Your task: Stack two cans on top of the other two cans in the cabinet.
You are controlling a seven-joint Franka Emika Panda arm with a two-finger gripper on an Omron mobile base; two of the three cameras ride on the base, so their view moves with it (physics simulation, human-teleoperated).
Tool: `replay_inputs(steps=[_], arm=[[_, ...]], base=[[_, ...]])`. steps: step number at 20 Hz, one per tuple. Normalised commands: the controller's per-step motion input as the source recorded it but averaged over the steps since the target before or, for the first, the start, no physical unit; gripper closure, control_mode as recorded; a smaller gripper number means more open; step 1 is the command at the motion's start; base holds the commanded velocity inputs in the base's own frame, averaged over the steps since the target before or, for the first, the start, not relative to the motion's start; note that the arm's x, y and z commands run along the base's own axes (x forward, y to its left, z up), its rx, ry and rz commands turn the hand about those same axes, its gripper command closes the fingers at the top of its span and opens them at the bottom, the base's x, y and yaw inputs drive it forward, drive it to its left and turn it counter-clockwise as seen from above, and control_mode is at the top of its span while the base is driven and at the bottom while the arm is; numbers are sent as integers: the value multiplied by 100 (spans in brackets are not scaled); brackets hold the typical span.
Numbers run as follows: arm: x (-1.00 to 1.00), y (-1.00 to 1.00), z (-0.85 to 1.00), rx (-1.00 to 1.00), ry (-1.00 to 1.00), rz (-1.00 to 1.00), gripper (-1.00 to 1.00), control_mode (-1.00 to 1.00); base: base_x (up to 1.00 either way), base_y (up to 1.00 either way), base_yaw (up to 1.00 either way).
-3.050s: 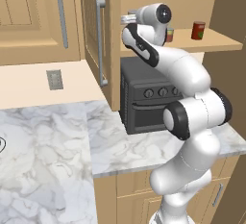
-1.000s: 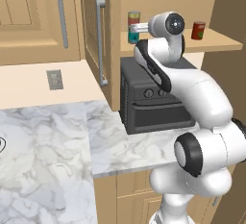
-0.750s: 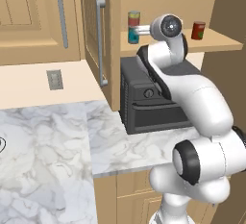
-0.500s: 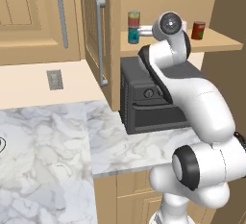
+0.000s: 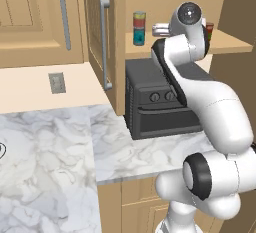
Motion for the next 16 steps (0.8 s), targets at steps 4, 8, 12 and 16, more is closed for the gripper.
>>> replay_inputs(steps=[4,8,12,16], arm=[[-3,-42,-12,0,0,0,-100,-100],[2,-39,-20,0,0,0,-100,-100],[17,-13,-5,0,0,4,-100,-100],[30,-12,0,0,0,6,-100,-100]], base=[[0,0,0],[0,0,0],[0,0,0],[0,0,0]])
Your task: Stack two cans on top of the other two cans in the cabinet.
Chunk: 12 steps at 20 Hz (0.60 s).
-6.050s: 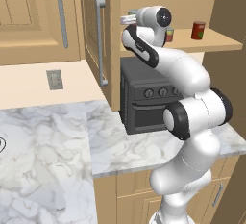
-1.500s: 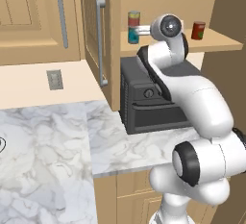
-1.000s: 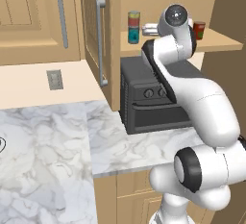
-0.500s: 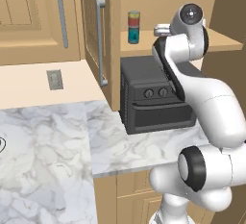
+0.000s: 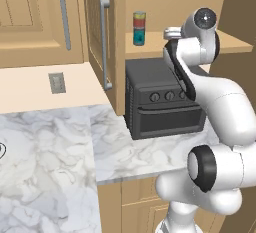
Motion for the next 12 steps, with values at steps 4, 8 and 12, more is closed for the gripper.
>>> replay_inputs(steps=[4,8,12], arm=[[21,-9,0,0,0,8,-100,-100],[26,-3,-1,0,4,6,-100,-100],[12,0,-5,0,7,5,-100,-100]], base=[[0,0,0],[0,0,0],[0,0,0]])
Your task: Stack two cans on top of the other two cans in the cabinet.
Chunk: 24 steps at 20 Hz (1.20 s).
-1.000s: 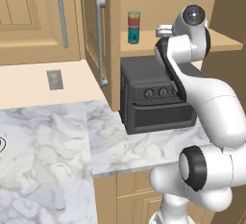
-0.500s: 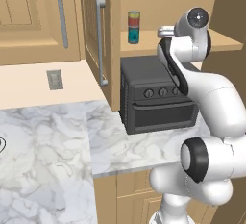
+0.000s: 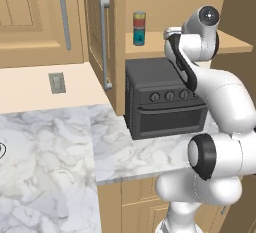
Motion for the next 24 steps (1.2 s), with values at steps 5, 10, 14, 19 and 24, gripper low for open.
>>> replay_inputs(steps=[5,10,14,19,24], arm=[[22,-4,-6,0,2,2,-100,-100],[26,-5,-8,0,0,1,-100,-100],[23,-1,-11,0,0,0,-100,-100],[32,-1,-9,0,0,1,-100,-100],[26,-4,-3,0,0,2,-100,-100]], base=[[0,0,0],[0,0,0],[0,0,0],[0,0,0],[0,0,0]])
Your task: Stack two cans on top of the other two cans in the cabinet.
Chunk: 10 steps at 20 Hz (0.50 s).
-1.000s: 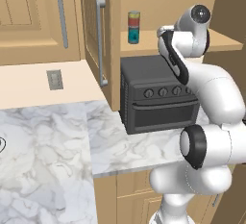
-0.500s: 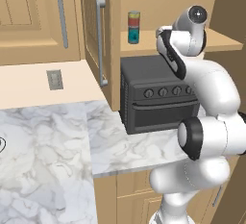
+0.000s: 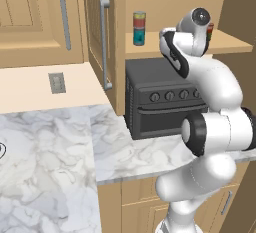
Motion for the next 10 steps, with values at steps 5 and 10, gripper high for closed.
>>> replay_inputs(steps=[5,10], arm=[[23,-5,-3,0,1,3,-100,-100],[18,-1,-5,0,1,2,-100,-100]], base=[[0,0,0],[0,0,0]])
